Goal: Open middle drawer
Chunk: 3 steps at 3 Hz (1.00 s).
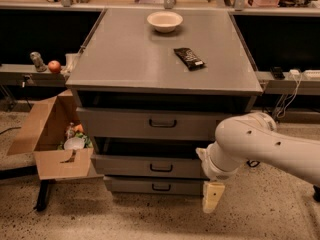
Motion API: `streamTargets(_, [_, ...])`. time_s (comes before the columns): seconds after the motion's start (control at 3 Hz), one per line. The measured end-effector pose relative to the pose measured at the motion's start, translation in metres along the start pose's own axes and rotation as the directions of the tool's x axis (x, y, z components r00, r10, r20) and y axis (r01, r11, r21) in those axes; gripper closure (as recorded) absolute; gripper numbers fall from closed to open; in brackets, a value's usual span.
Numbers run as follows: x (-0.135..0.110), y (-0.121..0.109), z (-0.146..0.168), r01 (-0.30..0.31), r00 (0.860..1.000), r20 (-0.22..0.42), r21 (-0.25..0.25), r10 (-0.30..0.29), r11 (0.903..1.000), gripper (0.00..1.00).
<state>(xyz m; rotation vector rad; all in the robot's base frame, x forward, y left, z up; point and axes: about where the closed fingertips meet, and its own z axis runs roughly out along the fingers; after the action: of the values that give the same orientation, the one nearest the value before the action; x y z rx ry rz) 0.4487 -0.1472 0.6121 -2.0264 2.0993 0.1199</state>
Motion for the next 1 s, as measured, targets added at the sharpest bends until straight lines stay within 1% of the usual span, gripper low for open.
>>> streamTargets(0.33, [0.006, -0.013, 0.046, -0.018, 0.998, 0.053, 0.001, 0.018, 0.9998, 0.0])
streamTargets(0.67, [0.006, -0.014, 0.05, -0.014, 0.999, 0.045, 0.009, 0.014, 0.9999, 0.0])
streamTargets(1.0, [0.013, -0.036, 0.09, 0.026, 0.999, 0.03, 0.046, -0.027, 0.9986, 0.0])
